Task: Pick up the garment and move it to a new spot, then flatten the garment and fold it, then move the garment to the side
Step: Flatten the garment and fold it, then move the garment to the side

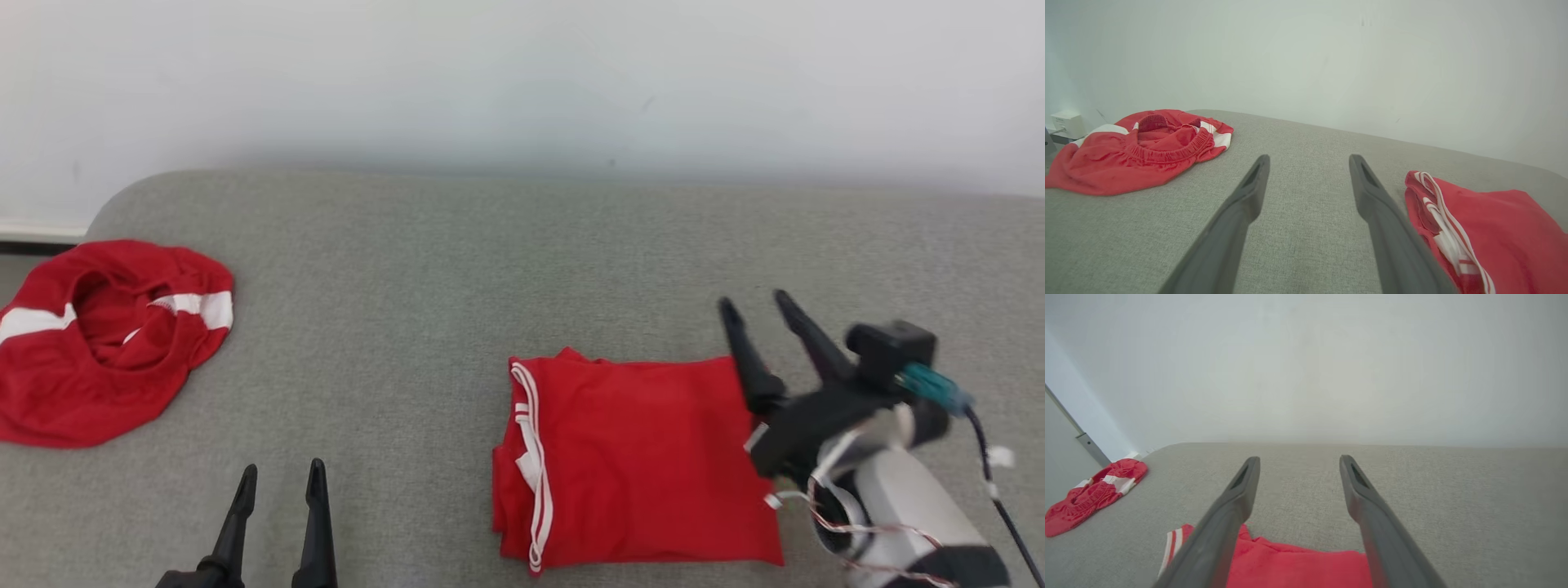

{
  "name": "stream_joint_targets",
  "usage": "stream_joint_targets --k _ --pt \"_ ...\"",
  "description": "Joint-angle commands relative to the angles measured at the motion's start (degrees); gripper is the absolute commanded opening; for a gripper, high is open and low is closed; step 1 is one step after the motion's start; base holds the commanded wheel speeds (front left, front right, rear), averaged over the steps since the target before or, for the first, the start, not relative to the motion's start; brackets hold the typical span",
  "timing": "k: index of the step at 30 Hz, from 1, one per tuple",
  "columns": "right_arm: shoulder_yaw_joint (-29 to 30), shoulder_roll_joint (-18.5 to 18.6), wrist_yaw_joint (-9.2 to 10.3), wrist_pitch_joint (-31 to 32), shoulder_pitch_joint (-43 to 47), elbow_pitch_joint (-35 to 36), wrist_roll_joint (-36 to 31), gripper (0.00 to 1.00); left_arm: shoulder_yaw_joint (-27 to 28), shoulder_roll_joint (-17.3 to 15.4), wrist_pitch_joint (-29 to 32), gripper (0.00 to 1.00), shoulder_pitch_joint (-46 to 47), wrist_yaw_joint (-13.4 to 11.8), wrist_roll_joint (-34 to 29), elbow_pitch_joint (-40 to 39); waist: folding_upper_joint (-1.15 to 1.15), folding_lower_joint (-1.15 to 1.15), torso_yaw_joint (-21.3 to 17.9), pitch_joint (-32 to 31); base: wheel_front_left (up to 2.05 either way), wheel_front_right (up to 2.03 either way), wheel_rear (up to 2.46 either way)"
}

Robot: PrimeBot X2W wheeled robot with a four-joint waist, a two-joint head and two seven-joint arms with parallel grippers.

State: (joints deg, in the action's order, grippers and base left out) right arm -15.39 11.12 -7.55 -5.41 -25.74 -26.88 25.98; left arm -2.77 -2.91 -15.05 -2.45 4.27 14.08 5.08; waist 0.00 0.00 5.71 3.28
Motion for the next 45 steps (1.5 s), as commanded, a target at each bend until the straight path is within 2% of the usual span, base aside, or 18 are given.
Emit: stream_joint_targets --k 1,10,20,32,45 --pt "1.63 1.06 0.14 -1.40 2.77 1.29 -1.90 1.00 0.56 0.01 -0.17 1.00 -0.60 0.32 -0.67 -0.11 0.00 0.00 -1.81 -1.41 0.00 0.00 0.00" --pt "8.31 2.31 0.14 -2.65 12.69 7.04 -5.43 1.00 2.02 0.01 -0.17 1.00 1.32 1.47 -2.18 1.00 0.00 0.00 -4.65 -2.57 0.00 0.00 0.00" --pt "10.19 1.01 0.14 -2.60 20.95 10.58 -4.61 1.00 2.44 0.01 -0.17 1.00 2.93 2.11 -2.04 4.54 0.00 0.00 -6.41 -3.68 0.00 0.00 0.00" --pt "11.70 -0.71 0.14 -2.33 24.86 11.34 -4.86 1.00 2.92 0.01 -0.17 1.00 1.33 2.67 -2.08 7.72 0.00 0.00 -6.51 -4.49 0.00 0.00 0.00" --pt "11.38 -1.56 0.14 -1.93 25.11 11.95 -5.52 1.00 2.93 0.02 -0.17 1.00 0.93 2.43 -1.43 7.32 0.00 0.00 -6.52 -4.15 0.00 0.00 0.00"
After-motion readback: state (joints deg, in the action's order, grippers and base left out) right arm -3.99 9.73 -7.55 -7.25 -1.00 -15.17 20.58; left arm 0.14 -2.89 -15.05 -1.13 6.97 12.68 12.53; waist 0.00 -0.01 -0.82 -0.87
